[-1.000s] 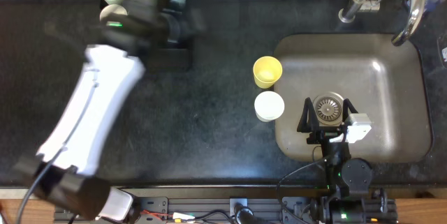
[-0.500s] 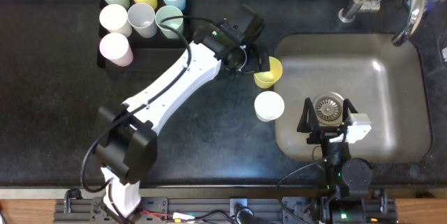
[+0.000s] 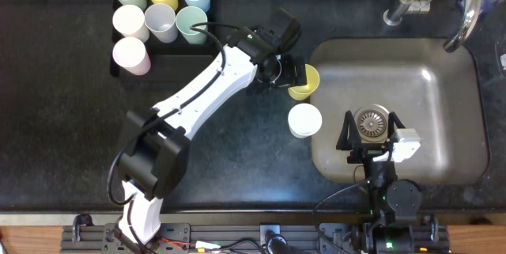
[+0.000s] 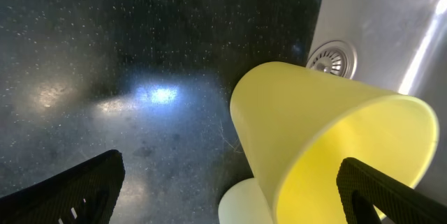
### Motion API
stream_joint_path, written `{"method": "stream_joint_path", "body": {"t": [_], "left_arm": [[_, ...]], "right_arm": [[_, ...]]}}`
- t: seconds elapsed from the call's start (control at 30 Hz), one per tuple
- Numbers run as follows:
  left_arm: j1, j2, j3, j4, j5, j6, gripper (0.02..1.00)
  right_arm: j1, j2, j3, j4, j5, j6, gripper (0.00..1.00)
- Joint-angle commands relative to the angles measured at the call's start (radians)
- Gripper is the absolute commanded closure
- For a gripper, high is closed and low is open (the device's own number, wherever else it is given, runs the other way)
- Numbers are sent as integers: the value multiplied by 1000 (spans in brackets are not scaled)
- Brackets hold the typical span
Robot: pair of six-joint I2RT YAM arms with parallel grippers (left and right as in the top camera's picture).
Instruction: Store Cups
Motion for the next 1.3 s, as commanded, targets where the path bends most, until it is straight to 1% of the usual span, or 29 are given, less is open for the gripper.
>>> {"method": "stream_joint_path", "body": {"t": [0.03,0.1,0.13,0.17,0.2,0.23,0.27,0.5,0.67,0.77,0.9,1.07,1.17,1.3], "left_arm": [[-3,5,27,-7,18,-4,18],[-3,9,27,-7,18,-8,18],[-3,11,27,-6,18,-8,62],[-3,13,27,-7,18,-12,196],[-3,13,27,-6,15,-14,483],[-3,15,27,-6,12,-14,934],[-3,16,27,-6,11,-14,982],[11,9,35,0,-12,-14,982],[82,-77,42,-15,-52,-12,982],[166,-151,42,-80,-79,-15,982],[314,-236,42,-206,-130,-41,982],[493,-275,42,-323,-143,-40,980],[571,-274,33,-352,-148,-40,982],[610,-265,23,-356,-166,-40,982]], "right_arm": [[-6,-8,-5,5,-3,0,3],[-6,-8,-5,5,-3,0,3],[-6,-8,-5,5,-3,0,5],[-6,-8,-5,5,-3,0,3],[-6,-8,-5,5,-3,0,3],[-6,-8,-5,5,-3,0,3],[-6,-8,-5,5,-3,0,5],[-6,-8,-5,5,-3,0,3],[-6,-8,-5,5,-3,0,3],[-6,-8,-5,5,-3,0,3],[-6,-8,-5,5,-3,0,5],[-6,-8,-5,5,-3,0,5],[-6,-8,-5,5,-3,0,3],[-6,-8,-5,5,-3,0,5]]}}
